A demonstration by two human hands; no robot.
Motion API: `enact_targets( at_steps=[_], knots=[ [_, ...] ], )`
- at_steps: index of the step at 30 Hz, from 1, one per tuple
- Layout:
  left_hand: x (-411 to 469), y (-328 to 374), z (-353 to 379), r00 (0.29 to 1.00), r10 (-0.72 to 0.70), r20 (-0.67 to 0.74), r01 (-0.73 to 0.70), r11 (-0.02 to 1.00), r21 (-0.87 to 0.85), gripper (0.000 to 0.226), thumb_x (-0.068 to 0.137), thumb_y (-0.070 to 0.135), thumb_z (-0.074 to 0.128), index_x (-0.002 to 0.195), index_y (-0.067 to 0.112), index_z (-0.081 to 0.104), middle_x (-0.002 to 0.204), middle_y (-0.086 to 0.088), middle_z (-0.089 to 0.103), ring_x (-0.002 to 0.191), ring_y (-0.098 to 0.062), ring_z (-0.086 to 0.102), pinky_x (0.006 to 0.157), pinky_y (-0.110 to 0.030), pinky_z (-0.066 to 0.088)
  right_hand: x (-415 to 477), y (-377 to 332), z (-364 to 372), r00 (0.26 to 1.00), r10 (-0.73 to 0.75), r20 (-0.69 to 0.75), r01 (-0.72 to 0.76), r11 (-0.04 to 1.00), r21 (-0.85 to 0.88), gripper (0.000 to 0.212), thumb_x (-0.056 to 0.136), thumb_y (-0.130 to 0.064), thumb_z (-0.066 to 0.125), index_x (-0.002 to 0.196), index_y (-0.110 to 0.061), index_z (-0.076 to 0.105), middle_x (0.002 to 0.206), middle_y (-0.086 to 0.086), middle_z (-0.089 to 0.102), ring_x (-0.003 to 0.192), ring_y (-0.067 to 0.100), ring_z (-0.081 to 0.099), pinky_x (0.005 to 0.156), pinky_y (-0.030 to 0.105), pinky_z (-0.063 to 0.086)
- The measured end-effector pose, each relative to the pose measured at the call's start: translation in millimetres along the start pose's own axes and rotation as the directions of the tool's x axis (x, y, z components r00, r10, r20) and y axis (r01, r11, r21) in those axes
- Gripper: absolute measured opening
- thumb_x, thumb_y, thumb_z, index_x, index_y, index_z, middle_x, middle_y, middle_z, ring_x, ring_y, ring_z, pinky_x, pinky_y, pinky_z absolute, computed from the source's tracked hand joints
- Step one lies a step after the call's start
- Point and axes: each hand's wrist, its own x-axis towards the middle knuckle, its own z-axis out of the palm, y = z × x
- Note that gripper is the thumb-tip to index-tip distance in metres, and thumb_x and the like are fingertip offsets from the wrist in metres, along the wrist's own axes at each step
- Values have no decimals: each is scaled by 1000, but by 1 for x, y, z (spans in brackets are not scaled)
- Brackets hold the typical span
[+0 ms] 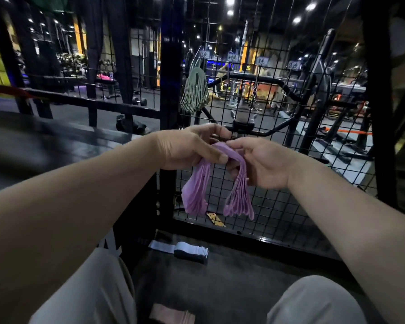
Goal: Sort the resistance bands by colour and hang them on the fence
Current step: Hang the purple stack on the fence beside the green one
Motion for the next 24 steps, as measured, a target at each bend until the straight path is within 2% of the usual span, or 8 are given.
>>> enact_targets(
  at_steps=[3, 6, 9, 12, 14, 18, 21, 24],
  knots=[
    [-3, -1, 2, 1000, 4, 3, -4, 994, 112, 65, 72, -20, 63, 126, 9, 42, 97, -13, 67, 85, -21, 68, 76, -26, 56, -2, -7, 2, 999, -38, -15, 39, 998, 47, 27, 99, -36, 50, 106, -13, 59, 78, 1, 45, 65, 14, 43, 65, 28, 36],
    [-4, 2, 5, 998, 26, -51, -17, 988, 156, 58, 75, -24, 54, 120, 10, 41, 79, -2, 65, 66, -11, 61, 61, -24, 49, -2, -12, 6, 997, -59, -47, 63, 994, 89, 24, 100, -33, 50, 109, -14, 61, 76, 0, 44, 59, 13, 41, 56, 25, 36],
    [2, 0, 10, 968, 126, -218, -61, 957, 282, 44, 72, -2, 59, 107, 18, 43, 87, -4, 58, 68, -12, 52, 62, -28, 42, -2, -15, 7, 993, -71, -95, 81, 991, 106, 25, 101, -33, 50, 120, -18, 55, 76, -2, 44, 58, 11, 40, 54, 22, 37],
    [9, -2, 17, 880, 267, -394, -85, 903, 422, 28, 86, 6, 65, 98, 20, 44, 90, -5, 57, 72, -11, 52, 61, -23, 46, -3, -18, 7, 984, -72, -164, 89, 991, 102, 25, 100, -35, 50, 117, -19, 57, 73, -3, 48, 57, 9, 41, 56, 22, 37],
    [11, -4, 20, 822, 376, -428, -79, 819, 569, 25, 90, 1, 60, 99, 21, 47, 90, -2, 59, 71, -9, 54, 60, -22, 47, -4, -22, 9, 980, -72, -184, 91, 991, 94, 26, 101, -37, 48, 104, -16, 62, 66, -5, 48, 55, 9, 40, 58, 23, 37],
    [6, -3, 27, 721, 565, -402, 29, 555, 831, 33, 84, 8, 52, 112, 24, 46, 100, 0, 62, 85, -19, 62, 74, -42, 54, -4, -33, 19, 979, -96, -181, 116, 988, 101, 37, 104, -39, 43, 80, -19, 62, 58, -6, 53, 55, 11, 49, 59, 26, 42],
    [4, 3, 37, 689, 616, -382, 126, 418, 900, 40, 86, 26, 48, 126, 21, 47, 111, -4, 65, 97, -28, 61, 87, -40, 48, -5, -42, 24, 973, -111, -201, 140, 981, 137, 41, 104, -39, 43, 84, -16, 69, 68, 0, 65, 61, 17, 62, 66, 33, 52],
    [7, 10, 42, 705, 627, -333, 159, 317, 935, 48, 87, 36, 36, 131, 18, 48, 119, -1, 61, 107, -24, 56, 103, -35, 31, -8, -47, 23, 960, -122, -253, 155, 981, 113, 36, 103, -43, 44, 105, -17, 70, 86, 5, 68, 75, 22, 65, 85, 41, 53]
  ],
)
